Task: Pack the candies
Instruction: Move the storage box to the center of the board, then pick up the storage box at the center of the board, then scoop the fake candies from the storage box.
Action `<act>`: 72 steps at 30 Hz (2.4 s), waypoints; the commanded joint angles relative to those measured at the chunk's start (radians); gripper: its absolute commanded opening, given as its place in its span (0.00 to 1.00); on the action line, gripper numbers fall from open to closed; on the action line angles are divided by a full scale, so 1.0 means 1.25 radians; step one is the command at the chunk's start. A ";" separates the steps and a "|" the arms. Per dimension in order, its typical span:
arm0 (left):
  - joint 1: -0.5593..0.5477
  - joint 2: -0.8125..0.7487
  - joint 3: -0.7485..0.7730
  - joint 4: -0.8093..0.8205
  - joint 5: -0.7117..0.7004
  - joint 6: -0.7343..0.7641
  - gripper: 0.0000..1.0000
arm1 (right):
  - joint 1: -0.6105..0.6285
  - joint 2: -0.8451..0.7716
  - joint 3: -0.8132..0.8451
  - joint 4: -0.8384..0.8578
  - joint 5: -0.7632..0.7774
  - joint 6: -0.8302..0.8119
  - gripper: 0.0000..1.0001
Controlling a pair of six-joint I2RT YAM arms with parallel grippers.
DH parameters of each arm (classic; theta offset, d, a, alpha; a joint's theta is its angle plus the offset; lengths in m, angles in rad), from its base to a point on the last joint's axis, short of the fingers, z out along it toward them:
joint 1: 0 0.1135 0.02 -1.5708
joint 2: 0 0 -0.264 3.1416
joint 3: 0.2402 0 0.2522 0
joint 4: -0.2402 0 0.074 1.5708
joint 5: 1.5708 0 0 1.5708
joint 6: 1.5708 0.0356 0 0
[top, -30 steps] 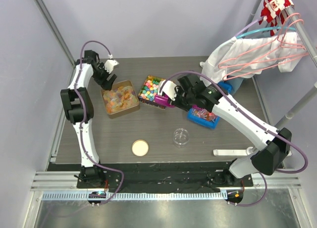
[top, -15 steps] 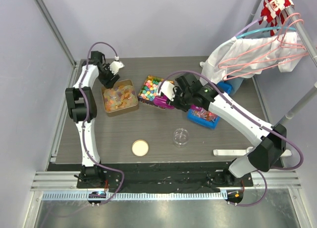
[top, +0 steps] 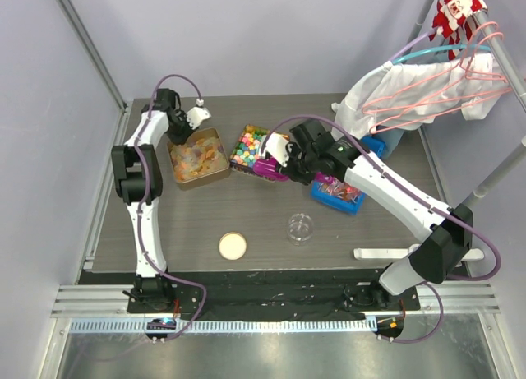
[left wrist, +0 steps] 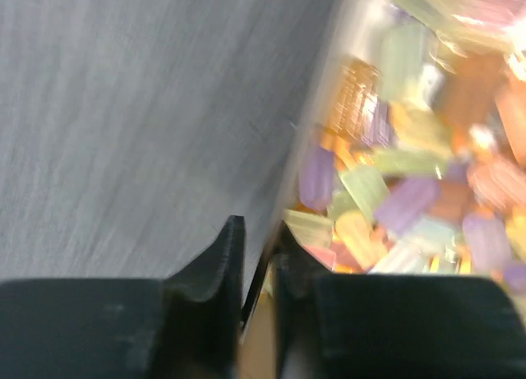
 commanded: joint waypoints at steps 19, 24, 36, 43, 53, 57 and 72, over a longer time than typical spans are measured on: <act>-0.043 -0.126 -0.186 -0.092 -0.082 -0.255 0.11 | 0.016 0.094 0.124 0.002 -0.037 0.027 0.01; -0.058 -0.147 -0.210 -0.039 -0.113 -0.256 0.40 | 0.019 0.108 0.135 0.003 -0.042 0.038 0.01; -0.060 -0.095 -0.156 -0.049 -0.124 -0.216 0.06 | 0.038 0.130 0.177 -0.009 -0.033 0.053 0.01; -0.060 -0.090 -0.179 -0.063 -0.085 -0.244 0.00 | 0.062 0.282 0.357 -0.099 0.038 0.109 0.01; -0.058 -0.164 -0.194 -0.069 0.062 -0.365 0.00 | 0.087 0.524 0.701 -0.249 0.117 0.107 0.01; -0.058 -0.200 -0.211 -0.036 0.043 -0.415 0.00 | 0.103 0.561 0.705 -0.250 0.146 0.085 0.01; -0.064 -0.310 -0.281 0.076 -0.043 -0.425 0.00 | 0.115 0.655 0.738 -0.227 0.166 0.106 0.01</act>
